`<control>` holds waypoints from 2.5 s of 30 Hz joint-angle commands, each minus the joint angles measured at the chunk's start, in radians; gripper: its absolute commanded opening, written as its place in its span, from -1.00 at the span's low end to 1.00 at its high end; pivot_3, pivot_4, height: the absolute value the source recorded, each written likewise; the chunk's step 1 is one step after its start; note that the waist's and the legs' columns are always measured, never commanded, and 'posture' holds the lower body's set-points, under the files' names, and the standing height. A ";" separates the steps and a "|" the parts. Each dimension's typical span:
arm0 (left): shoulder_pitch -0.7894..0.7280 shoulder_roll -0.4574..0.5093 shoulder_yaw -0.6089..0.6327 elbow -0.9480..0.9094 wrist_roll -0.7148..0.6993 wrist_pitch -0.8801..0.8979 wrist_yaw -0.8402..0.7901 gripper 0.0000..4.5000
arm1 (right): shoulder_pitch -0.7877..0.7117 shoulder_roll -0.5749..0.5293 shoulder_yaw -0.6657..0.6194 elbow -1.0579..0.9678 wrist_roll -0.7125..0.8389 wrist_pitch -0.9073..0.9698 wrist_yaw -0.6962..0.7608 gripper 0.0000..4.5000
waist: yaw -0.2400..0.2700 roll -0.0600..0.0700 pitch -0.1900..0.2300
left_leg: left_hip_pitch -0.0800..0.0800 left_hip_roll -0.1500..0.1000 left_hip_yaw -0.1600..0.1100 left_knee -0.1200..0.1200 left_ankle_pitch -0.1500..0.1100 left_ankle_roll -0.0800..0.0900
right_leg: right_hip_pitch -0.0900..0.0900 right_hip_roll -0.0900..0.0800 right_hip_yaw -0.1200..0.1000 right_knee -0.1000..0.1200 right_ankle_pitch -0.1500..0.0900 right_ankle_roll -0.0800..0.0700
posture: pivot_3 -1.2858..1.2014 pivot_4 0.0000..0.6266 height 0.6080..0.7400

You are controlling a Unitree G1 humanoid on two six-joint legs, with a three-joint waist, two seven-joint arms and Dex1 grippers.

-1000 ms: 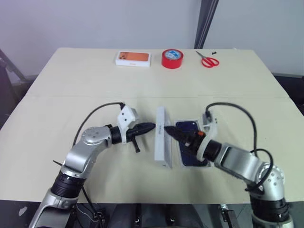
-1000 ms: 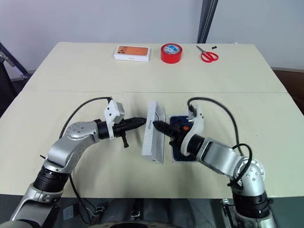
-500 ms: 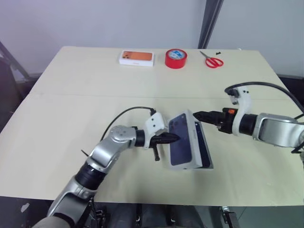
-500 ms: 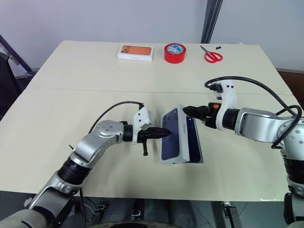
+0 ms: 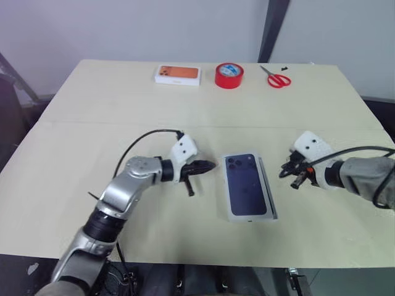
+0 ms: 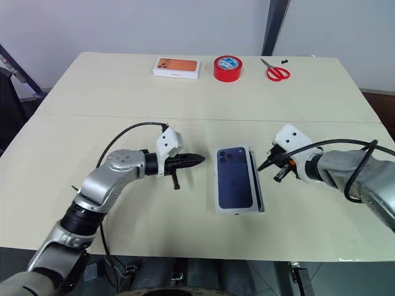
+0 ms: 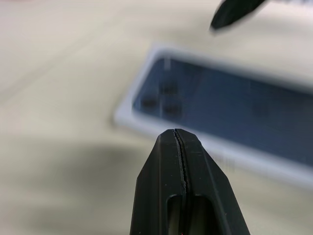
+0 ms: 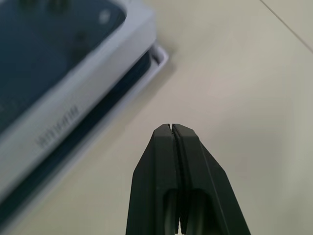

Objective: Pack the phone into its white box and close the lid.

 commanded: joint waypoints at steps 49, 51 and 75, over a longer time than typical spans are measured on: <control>-0.068 -0.165 -0.139 0.049 0.068 0.012 -0.040 -1.00 | 0.104 0.155 -0.073 -0.097 -0.381 0.039 0.297 -0.98 | 0.003 0.000 0.000 | 0.000 -0.001 0.000 0.001 0.001 -0.001 | 0.000 0.000 0.000 0.001 0.000 0.000 | 0.03 -0.52 0.77; -0.068 -0.164 -0.139 0.049 0.068 0.012 -0.041 -1.00 | 0.105 0.158 -0.074 -0.097 -0.383 0.041 0.299 -0.98 | 0.003 0.000 0.000 | 0.000 -0.001 0.000 0.001 0.001 -0.001 | 0.000 0.000 0.000 0.001 0.000 0.000 | 0.03 -0.52 0.77; -0.216 -0.250 -0.040 0.237 0.075 -0.006 0.065 -1.00 | 0.392 0.168 -0.432 -0.222 -0.206 -0.025 0.565 -0.98 | 0.005 -0.001 0.000 | 0.004 -0.001 -0.001 0.002 0.000 -0.001 | 0.006 0.002 -0.001 0.001 0.000 0.001 | 0.03 -0.52 0.77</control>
